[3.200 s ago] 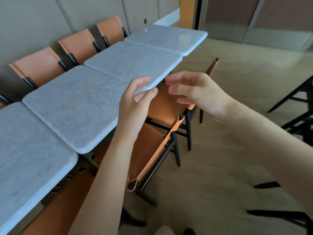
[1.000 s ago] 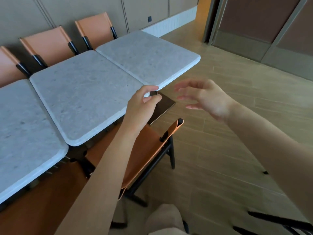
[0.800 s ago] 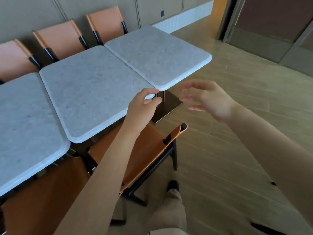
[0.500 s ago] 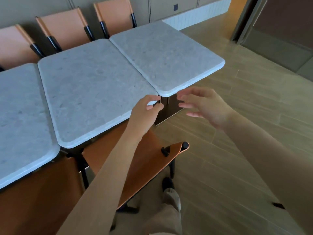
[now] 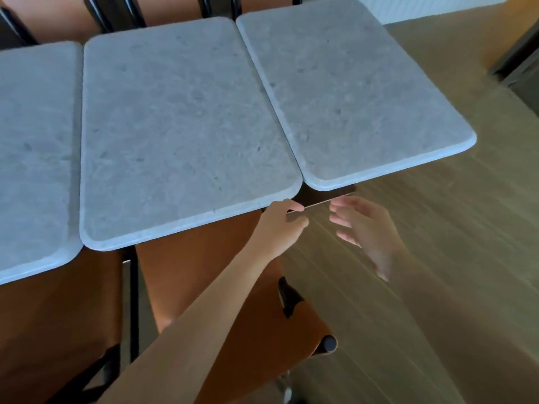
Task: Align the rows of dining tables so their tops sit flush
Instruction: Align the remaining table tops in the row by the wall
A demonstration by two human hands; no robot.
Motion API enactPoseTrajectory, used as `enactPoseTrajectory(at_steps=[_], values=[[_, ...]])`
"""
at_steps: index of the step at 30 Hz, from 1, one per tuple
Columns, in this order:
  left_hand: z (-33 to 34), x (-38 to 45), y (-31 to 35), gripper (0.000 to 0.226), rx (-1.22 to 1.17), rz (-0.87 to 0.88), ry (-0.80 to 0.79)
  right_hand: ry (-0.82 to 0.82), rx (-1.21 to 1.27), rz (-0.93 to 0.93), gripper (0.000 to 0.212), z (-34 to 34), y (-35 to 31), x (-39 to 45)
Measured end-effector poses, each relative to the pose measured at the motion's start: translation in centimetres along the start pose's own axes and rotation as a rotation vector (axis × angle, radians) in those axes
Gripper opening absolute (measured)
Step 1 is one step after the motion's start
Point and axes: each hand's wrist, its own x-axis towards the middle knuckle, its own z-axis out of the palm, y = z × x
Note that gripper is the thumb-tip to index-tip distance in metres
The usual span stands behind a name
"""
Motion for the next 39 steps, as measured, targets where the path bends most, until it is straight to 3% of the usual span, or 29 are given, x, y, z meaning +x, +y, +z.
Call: enactPoseTrajectory(at_steps=[7, 14, 18, 24, 32, 39], values=[[-2.9, 0.8, -3.3, 0.037, 0.002, -0.108, 0.136, -0.125, -0.079, 0.008, 0.022, 5.2, -0.4, 4.9], [-8.6, -1.6, -6.6, 0.032, -0.059, -0.259, 0.485, -0.418, -0.142, -0.076, 0.022, 13.2, -2.3, 6.4], [-8.4, -2.9, -6.9, 0.032, -0.078, -0.318, 0.631, -0.554, -0.187, -0.137, 0.024, 14.1, -2.8, 7.0], [-1.0, 0.0, -3.6, 0.035, -0.028, -0.340, 0.670, -0.583, -0.349, -0.348, 0.023, 5.8, -1.0, 11.9], [15.8, 9.4, 2.6, 0.048, 0.052, -0.282, 0.420, -0.473, -0.676, -0.528, 0.037, -11.4, 4.0, 21.7], [19.7, 16.4, 5.6, 0.067, 0.302, -0.251, 0.382, -0.415, -1.002, -0.720, 0.056, -15.1, 4.5, 28.9]])
